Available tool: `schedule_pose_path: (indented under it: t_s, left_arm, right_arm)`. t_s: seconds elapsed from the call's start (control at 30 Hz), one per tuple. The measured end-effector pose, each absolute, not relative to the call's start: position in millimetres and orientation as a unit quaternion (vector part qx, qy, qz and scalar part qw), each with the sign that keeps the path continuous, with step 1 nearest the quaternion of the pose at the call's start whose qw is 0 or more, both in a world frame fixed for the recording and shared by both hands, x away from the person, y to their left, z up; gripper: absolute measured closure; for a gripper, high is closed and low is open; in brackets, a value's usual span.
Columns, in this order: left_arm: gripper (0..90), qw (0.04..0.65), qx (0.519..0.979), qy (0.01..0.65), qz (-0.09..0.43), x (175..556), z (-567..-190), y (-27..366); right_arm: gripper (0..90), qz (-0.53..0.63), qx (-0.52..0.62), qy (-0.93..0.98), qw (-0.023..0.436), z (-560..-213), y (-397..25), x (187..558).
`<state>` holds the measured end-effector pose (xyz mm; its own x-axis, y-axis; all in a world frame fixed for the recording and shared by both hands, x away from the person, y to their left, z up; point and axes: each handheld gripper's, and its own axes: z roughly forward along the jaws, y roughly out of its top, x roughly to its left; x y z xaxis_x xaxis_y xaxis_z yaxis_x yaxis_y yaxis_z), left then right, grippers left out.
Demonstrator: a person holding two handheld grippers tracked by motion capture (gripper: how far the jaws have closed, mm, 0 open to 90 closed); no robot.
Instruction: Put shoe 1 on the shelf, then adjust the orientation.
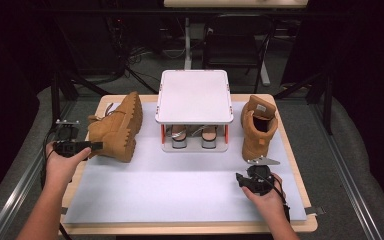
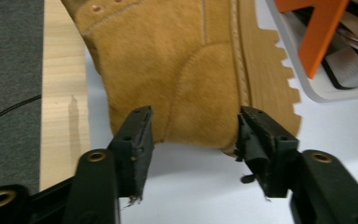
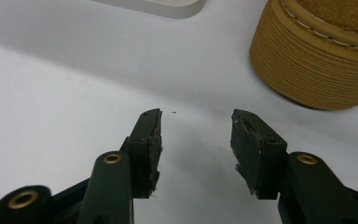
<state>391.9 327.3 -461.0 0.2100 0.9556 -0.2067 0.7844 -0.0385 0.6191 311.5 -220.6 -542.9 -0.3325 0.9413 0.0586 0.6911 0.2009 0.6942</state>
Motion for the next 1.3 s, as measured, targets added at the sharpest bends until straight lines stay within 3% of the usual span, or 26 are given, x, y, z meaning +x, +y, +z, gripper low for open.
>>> schedule_pose_path:
  t_s: [0.13,0.77,1.0,1.2,1.3]
  left_arm:
    - [37.2,0.311,0.7,0.628,0.136,405,-463,333]
    - [33.6,0.281,0.694,0.653,0.111,446,-472,344]
    - [28.0,0.29,0.681,0.666,0.091,453,-475,350]
    - [27.9,0.296,0.679,0.667,0.08,457,-476,351]
    - [32.1,0.3,0.68,0.664,0.078,457,-476,350]
  right_arm:
    - [52.9,0.321,0.543,0.752,0.193,-543,-221,311]
    - [52.7,0.32,0.541,0.755,0.188,-545,-219,312]
    - [52.7,0.317,0.54,0.757,0.186,-546,-219,313]
    - [52.7,0.318,0.54,0.757,0.186,-547,-218,313]
    - [52.7,0.318,0.539,0.758,0.186,-547,-218,314]
